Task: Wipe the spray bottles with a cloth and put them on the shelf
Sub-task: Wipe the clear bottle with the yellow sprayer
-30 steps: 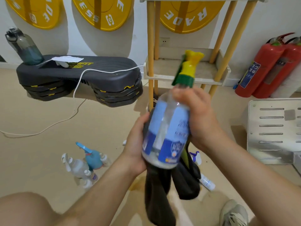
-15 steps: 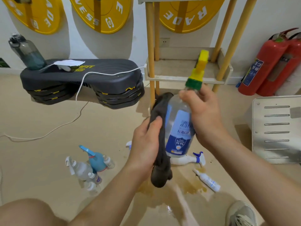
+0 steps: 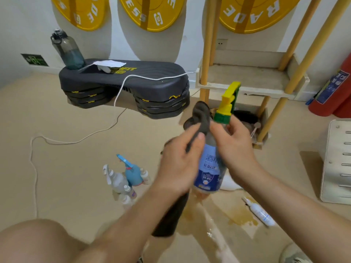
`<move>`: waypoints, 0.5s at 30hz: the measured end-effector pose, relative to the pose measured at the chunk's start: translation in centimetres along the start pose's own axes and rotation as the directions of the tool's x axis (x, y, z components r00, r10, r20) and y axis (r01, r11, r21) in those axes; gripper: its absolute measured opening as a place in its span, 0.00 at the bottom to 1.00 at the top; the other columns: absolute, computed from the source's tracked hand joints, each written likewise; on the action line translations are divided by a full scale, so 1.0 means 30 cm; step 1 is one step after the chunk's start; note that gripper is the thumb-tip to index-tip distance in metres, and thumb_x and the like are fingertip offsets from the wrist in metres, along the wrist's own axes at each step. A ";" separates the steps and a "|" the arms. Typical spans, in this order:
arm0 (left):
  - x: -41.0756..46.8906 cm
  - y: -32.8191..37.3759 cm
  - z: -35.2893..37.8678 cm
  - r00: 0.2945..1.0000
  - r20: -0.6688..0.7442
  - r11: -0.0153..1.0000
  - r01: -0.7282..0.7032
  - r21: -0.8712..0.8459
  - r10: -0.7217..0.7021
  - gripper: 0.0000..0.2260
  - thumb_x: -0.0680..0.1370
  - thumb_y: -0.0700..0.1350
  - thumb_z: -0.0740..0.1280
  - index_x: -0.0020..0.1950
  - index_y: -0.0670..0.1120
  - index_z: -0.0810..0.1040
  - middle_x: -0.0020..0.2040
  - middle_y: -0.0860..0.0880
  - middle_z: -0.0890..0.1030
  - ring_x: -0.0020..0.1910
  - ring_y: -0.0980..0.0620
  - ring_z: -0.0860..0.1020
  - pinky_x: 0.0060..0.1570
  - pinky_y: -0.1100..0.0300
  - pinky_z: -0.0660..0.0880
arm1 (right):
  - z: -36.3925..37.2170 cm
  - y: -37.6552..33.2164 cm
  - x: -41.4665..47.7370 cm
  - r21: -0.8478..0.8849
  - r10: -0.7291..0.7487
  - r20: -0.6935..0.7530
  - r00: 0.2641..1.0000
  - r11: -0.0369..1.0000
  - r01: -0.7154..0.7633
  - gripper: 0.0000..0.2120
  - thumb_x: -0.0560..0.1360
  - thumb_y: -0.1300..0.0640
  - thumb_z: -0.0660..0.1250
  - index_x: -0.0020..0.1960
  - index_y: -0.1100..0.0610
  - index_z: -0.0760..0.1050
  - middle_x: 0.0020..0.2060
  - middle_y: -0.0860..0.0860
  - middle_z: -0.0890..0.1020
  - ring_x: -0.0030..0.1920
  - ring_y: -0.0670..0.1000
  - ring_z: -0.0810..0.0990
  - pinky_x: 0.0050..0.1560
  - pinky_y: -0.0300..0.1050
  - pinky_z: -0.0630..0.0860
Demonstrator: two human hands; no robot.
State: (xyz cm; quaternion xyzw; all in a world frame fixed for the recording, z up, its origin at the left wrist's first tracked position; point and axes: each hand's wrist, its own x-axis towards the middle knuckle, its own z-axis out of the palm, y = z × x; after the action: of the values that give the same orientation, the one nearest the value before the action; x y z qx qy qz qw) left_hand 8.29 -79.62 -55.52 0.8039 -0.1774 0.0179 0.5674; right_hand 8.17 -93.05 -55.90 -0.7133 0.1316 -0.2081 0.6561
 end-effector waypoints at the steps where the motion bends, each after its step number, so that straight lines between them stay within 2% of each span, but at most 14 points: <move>1: -0.024 -0.008 0.005 1.000 0.009 1.000 0.001 0.014 -0.001 0.15 0.81 0.53 0.58 0.66 0.58 0.76 0.53 0.61 0.82 0.54 0.63 0.79 0.55 0.62 0.76 | 0.023 0.011 -0.014 0.043 0.054 0.016 0.998 0.998 -0.055 0.05 0.76 0.54 0.69 0.47 0.55 0.79 0.41 0.54 0.85 0.45 0.58 0.83 0.48 0.56 0.79; 3: -0.054 -0.044 -0.002 1.000 0.030 0.995 0.002 0.097 -0.005 0.16 0.81 0.55 0.55 0.65 0.57 0.75 0.51 0.56 0.83 0.50 0.56 0.81 0.51 0.53 0.78 | 0.054 0.016 -0.041 0.065 0.119 0.073 0.990 0.990 -0.124 0.07 0.74 0.53 0.70 0.46 0.56 0.81 0.40 0.55 0.85 0.41 0.57 0.83 0.46 0.55 0.78; 6: -0.046 -0.110 -0.075 0.998 0.032 0.972 0.051 0.231 -0.060 0.17 0.81 0.57 0.51 0.51 0.51 0.76 0.41 0.49 0.82 0.42 0.47 0.80 0.45 0.46 0.76 | 0.076 0.003 -0.053 0.079 0.134 0.168 0.977 0.986 -0.149 0.07 0.75 0.54 0.71 0.44 0.58 0.80 0.35 0.54 0.83 0.36 0.52 0.81 0.40 0.49 0.76; 8: -0.038 -0.141 -0.125 0.992 0.084 0.951 0.068 0.303 -0.097 0.17 0.81 0.58 0.52 0.45 0.50 0.75 0.38 0.49 0.81 0.41 0.45 0.78 0.45 0.46 0.75 | 0.082 -0.025 -0.036 0.059 0.111 0.233 0.966 0.990 -0.128 0.07 0.77 0.56 0.70 0.43 0.59 0.79 0.33 0.53 0.80 0.35 0.51 0.79 0.37 0.45 0.74; 11: -0.049 -0.152 -0.169 0.981 0.155 0.897 0.037 0.440 -0.116 0.12 0.81 0.55 0.60 0.42 0.49 0.74 0.34 0.52 0.76 0.38 0.50 0.75 0.42 0.51 0.74 | 0.096 -0.027 0.008 -0.020 0.137 0.264 0.955 0.990 -0.137 0.12 0.77 0.54 0.69 0.46 0.64 0.79 0.35 0.57 0.81 0.36 0.51 0.79 0.40 0.47 0.73; 13: -0.052 -0.158 -0.191 0.978 0.142 0.942 0.104 0.318 -0.156 0.08 0.77 0.55 0.66 0.49 0.51 0.77 0.41 0.54 0.80 0.43 0.53 0.78 0.46 0.53 0.75 | 0.118 -0.007 0.015 -0.061 0.167 0.247 0.954 0.986 -0.156 0.11 0.77 0.52 0.70 0.47 0.61 0.81 0.37 0.57 0.84 0.37 0.50 0.81 0.41 0.47 0.75; 15: -0.051 -0.163 -0.214 0.948 0.177 0.956 0.231 0.181 -0.263 0.13 0.72 0.56 0.69 0.55 0.55 0.76 0.48 0.55 0.82 0.48 0.56 0.80 0.49 0.55 0.77 | 0.154 0.021 0.005 -0.111 0.176 0.257 0.950 0.982 -0.152 0.10 0.77 0.52 0.70 0.45 0.58 0.82 0.39 0.56 0.86 0.37 0.48 0.81 0.41 0.46 0.75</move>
State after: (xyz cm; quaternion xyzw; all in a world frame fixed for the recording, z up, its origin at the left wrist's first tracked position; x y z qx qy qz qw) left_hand 9.45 -71.88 -58.04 0.8599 -0.1290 -0.1200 0.4790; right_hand 10.52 -89.11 -56.74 -0.7500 0.1104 -0.0491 0.6503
